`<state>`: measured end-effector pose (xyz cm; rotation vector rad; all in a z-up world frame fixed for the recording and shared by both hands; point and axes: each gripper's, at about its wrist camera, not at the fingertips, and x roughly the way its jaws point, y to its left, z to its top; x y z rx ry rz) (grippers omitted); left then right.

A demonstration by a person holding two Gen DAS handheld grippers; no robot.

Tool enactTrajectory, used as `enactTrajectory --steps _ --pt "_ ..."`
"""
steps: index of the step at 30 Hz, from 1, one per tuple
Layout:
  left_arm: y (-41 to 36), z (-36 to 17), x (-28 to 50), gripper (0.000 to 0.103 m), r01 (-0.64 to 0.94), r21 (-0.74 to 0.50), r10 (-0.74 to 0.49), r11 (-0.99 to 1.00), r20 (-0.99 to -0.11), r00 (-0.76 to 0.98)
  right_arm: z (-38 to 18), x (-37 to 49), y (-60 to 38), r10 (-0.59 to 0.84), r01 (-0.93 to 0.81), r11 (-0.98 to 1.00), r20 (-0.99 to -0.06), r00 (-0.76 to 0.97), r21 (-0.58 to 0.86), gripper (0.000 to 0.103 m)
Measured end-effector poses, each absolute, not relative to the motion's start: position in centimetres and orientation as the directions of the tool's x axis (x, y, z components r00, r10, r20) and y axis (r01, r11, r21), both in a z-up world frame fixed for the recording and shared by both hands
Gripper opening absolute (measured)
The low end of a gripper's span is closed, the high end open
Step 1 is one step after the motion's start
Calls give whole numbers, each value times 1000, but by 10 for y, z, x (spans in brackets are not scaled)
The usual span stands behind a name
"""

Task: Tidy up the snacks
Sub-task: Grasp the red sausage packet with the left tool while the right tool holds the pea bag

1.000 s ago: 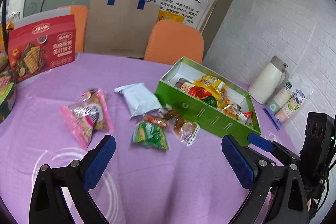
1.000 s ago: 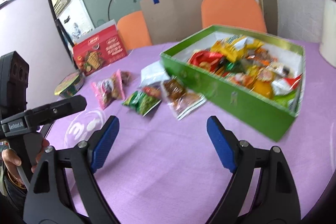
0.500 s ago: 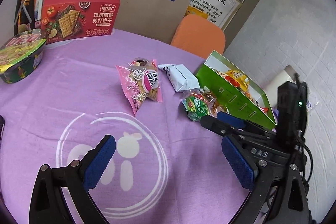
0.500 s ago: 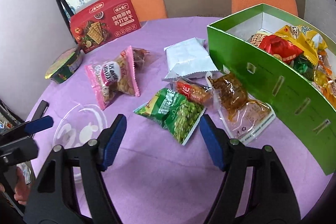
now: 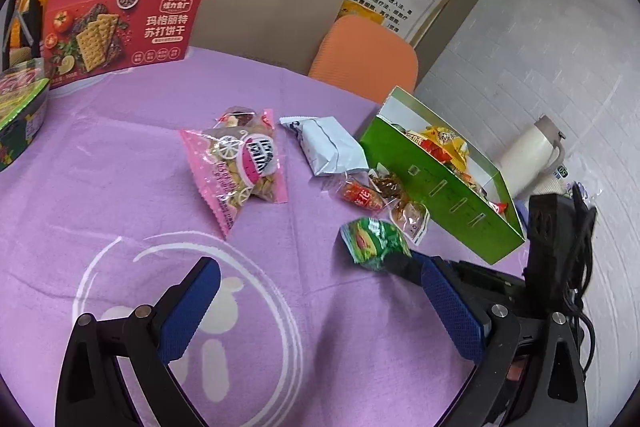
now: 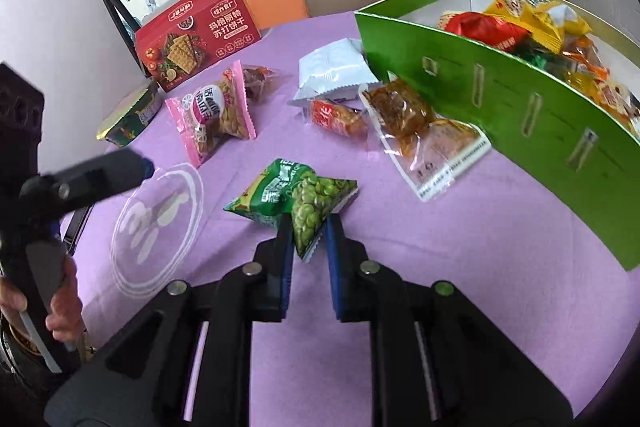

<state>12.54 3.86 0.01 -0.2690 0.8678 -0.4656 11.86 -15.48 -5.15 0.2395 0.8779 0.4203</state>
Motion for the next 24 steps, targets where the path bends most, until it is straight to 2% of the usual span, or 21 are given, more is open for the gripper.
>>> enactTrajectory --steps 7,9,13,15,17,20,21,24 --pt "-16 2 170 102 363 -370 -515 855 -684 517 -51 94 -178 427 -218 902 -693 581 373 18" --pt "-30 -4 189 100 354 -367 -506 860 -705 498 -50 90 -181 430 -219 900 -690 582 376 22" --pt "-42 -21 220 93 284 -430 -515 857 -724 458 -48 86 -183 422 -230 905 -690 588 358 26" --pt "-43 -27 229 89 254 -472 -535 845 -719 444 -49 86 -184 430 -233 901 -684 589 366 32" --pt "-46 -32 233 82 246 -480 -539 842 -723 433 -50 86 -186 427 -227 902 -684 591 368 39" --pt "-53 -35 230 53 284 -435 -518 855 -741 427 -50 86 -185 430 -232 901 -684 590 367 42" --pt "-53 -38 230 37 292 -448 -534 845 -744 402 -50 85 -184 431 -237 901 -684 589 365 46" --pt "-47 -39 224 29 297 -493 -575 818 -721 387 -50 87 -178 426 -243 904 -687 588 353 57"
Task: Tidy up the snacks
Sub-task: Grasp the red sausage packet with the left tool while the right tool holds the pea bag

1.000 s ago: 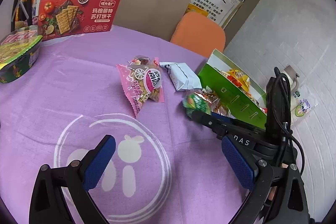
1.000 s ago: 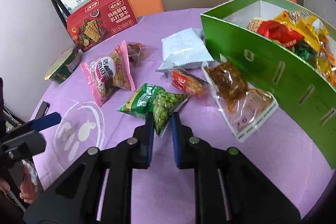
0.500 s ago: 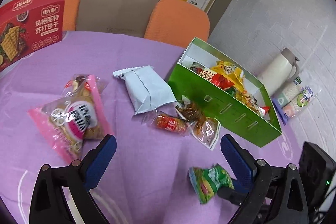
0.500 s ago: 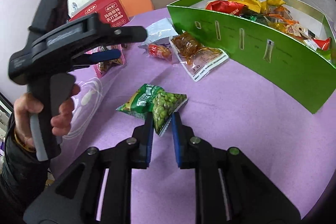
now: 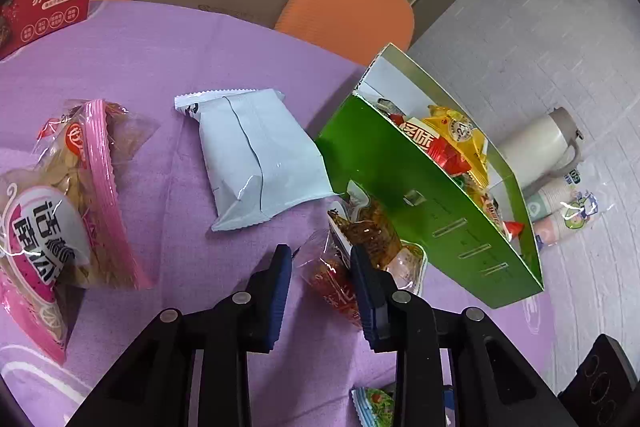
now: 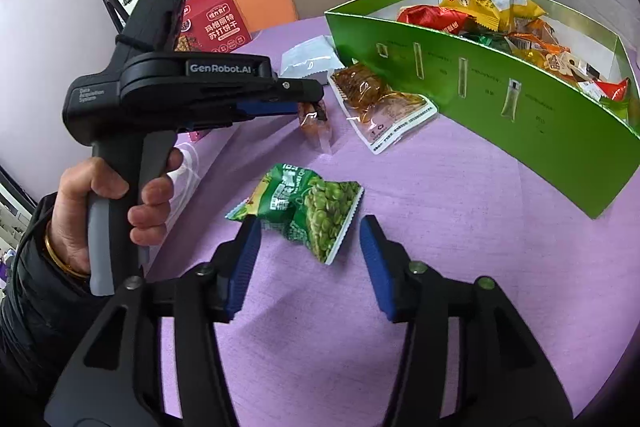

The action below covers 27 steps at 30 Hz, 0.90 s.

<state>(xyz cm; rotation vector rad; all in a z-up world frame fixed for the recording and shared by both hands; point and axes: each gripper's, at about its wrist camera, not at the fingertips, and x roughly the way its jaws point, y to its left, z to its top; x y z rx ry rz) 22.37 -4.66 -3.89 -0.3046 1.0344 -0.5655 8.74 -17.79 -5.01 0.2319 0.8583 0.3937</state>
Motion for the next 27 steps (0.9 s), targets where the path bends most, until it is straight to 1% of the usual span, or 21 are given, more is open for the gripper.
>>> enactTrajectory --steps 5,6,7,9,11,15,16,17,18,19,20,23,27 --pt "-40 -31 205 29 334 -487 -588 807 -718 372 -50 93 -166 426 -261 904 -694 580 337 60" --pt "-37 -28 203 36 333 -492 -591 805 -717 370 -50 94 -164 424 -263 906 -696 580 332 63" --pt "-35 -26 201 52 324 -500 -594 803 -716 367 -50 95 -162 421 -266 907 -698 580 326 63" --pt "-31 -20 197 69 312 -524 -609 793 -699 375 -52 98 -159 393 -259 920 -712 582 295 64" --pt "-34 -17 197 70 321 -531 -620 784 -692 370 -53 100 -154 379 -257 925 -723 577 279 64" --pt "-52 -23 195 70 363 -496 -607 788 -726 324 -55 100 -149 375 -266 926 -724 578 267 63" --pt "-56 -26 194 70 373 -486 -601 790 -735 315 -55 100 -149 370 -263 928 -727 579 263 57" --pt "-59 -28 193 70 375 -483 -598 791 -740 308 -55 100 -150 358 -259 933 -731 581 250 36" --pt "-60 -30 192 70 379 -483 -600 789 -739 308 -55 97 -150 363 -265 931 -730 579 253 32" --pt "-60 -29 190 69 382 -477 -596 792 -739 313 -56 95 -151 360 -262 932 -731 580 251 24" --pt "-61 -29 189 69 384 -475 -595 792 -741 310 -55 93 -152 361 -265 931 -730 580 250 19" --pt "-58 -28 187 69 371 -478 -591 796 -745 309 -55 81 -161 362 -255 932 -720 592 259 18" --pt "-50 -23 181 69 359 -487 -594 797 -738 319 -57 67 -187 343 -196 939 -711 614 284 18"
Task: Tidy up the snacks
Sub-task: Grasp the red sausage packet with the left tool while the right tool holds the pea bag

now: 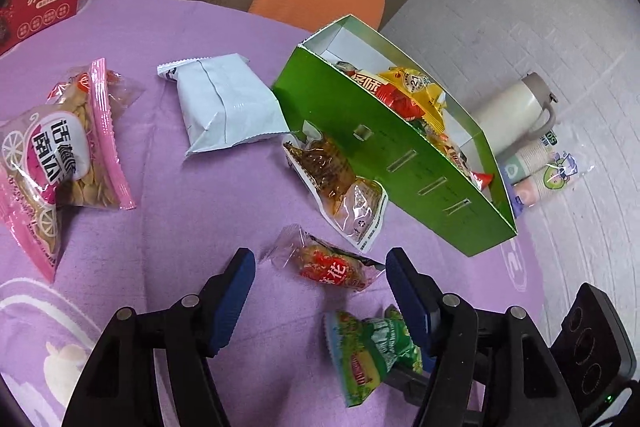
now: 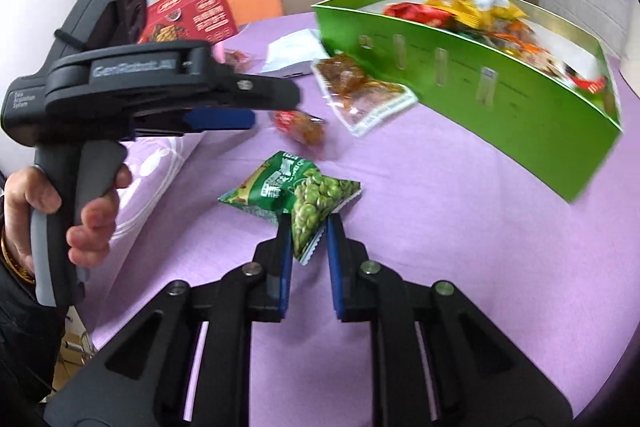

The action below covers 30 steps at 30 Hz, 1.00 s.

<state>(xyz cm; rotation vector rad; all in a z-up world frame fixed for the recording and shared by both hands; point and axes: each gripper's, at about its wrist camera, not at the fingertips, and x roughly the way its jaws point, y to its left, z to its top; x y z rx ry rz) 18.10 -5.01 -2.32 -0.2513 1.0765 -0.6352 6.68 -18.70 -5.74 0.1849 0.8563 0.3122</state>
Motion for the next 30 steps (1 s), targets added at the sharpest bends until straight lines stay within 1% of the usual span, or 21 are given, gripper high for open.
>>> enactTrajectory --steps 5,6,7,8,9,10,14,15,17,23,24,25,26,27,28,30 --pt "-61 -19 178 69 373 -453 -572 809 -750 330 -58 58 -215 326 -124 938 -701 634 324 18" --pt "-64 -20 179 66 370 -444 -563 816 -757 332 -56 54 -218 322 -118 939 -699 638 324 18" --pt "-67 -21 180 57 365 -440 -556 821 -763 331 -53 49 -218 318 -113 939 -698 642 324 18" --pt "-70 -23 181 52 359 -431 -544 828 -772 328 -53 47 -220 315 -109 940 -697 645 324 18" --pt "-72 -26 182 37 356 -417 -530 836 -782 329 -52 47 -221 314 -106 940 -696 646 326 18" --pt "-74 -27 181 34 359 -411 -526 838 -782 334 -52 46 -223 314 -104 939 -694 648 328 18" --pt "-75 -25 178 28 354 -417 -532 837 -773 347 -54 46 -226 321 -100 935 -689 650 341 18" --pt "-75 -24 178 2 355 -432 -545 829 -767 339 -53 45 -227 324 -101 933 -686 651 345 18" --pt "-72 -23 178 2 351 -476 -581 806 -749 319 -53 44 -227 327 -104 932 -682 655 347 18" --pt "-74 -8 173 2 376 -459 -583 805 -728 360 -47 41 -234 309 -93 937 -672 673 337 18" --pt "-76 -3 171 6 398 -460 -596 794 -718 360 -45 38 -237 298 -86 940 -673 677 330 18" --pt "-82 1 169 17 427 -461 -612 778 -709 350 -44 37 -240 285 -75 943 -673 683 324 18" --pt "-90 6 165 26 470 -449 -625 760 -705 337 -44 35 -244 272 -63 946 -673 688 318 18" --pt "-97 9 162 42 500 -426 -623 754 -707 336 -43 33 -248 259 -50 948 -673 693 314 18" --pt "-106 12 159 49 535 -391 -616 749 -708 345 -42 30 -254 246 -34 949 -672 698 312 18" --pt "-124 15 155 49 590 -340 -609 732 -716 343 -42 25 -266 219 2 950 -674 706 311 18"
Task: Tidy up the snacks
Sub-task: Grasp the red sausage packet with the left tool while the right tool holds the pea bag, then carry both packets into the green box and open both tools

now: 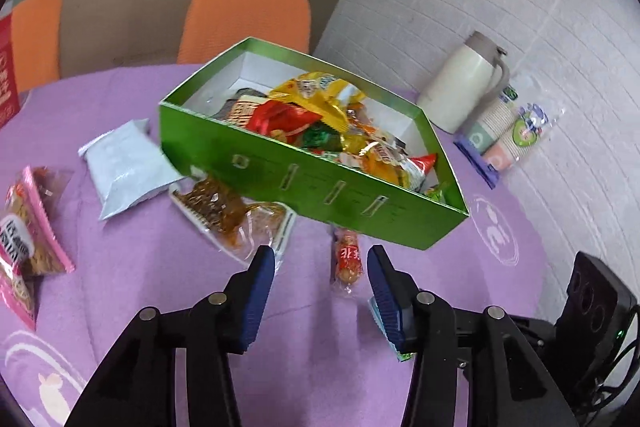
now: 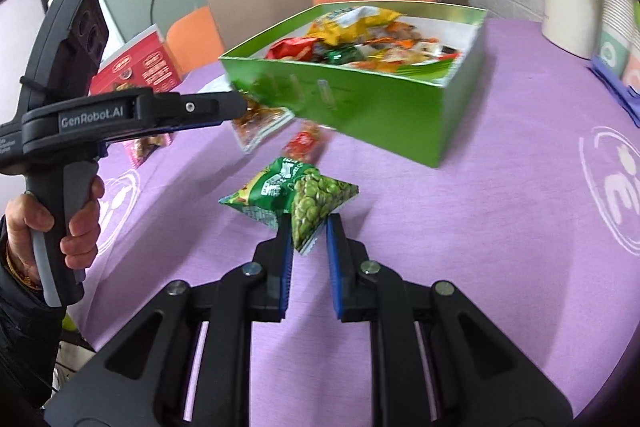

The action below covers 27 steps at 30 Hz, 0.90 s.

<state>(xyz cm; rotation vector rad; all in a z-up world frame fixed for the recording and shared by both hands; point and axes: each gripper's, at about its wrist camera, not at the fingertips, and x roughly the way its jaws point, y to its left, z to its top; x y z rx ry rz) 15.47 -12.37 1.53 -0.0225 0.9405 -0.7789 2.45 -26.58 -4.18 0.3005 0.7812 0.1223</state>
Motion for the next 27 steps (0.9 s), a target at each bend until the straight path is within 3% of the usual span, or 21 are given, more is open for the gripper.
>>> enactTrajectory --steps 5,12,14,16,24,27 --pt "-167 3 156 49 648 -320 -604 691 -749 273 -42 15 -290 170 70 947 -677 716 313 18" --pt "-182 -27 165 48 591 -315 -551 743 -789 271 -49 15 -296 188 75 938 -679 709 338 18" --pt "-180 -31 165 27 585 -293 -534 756 -794 292 -49 16 -296 206 63 934 -676 707 351 18" --pt "-177 -32 163 21 581 -306 -539 754 -795 279 -45 14 -294 227 46 928 -661 715 369 18" --pt "-163 22 143 20 640 -338 -633 690 -711 308 7 9 -298 222 -15 933 -541 811 360 11" --pt "-165 47 145 20 653 -349 -668 672 -667 331 11 17 -297 192 -7 951 -570 799 310 11"
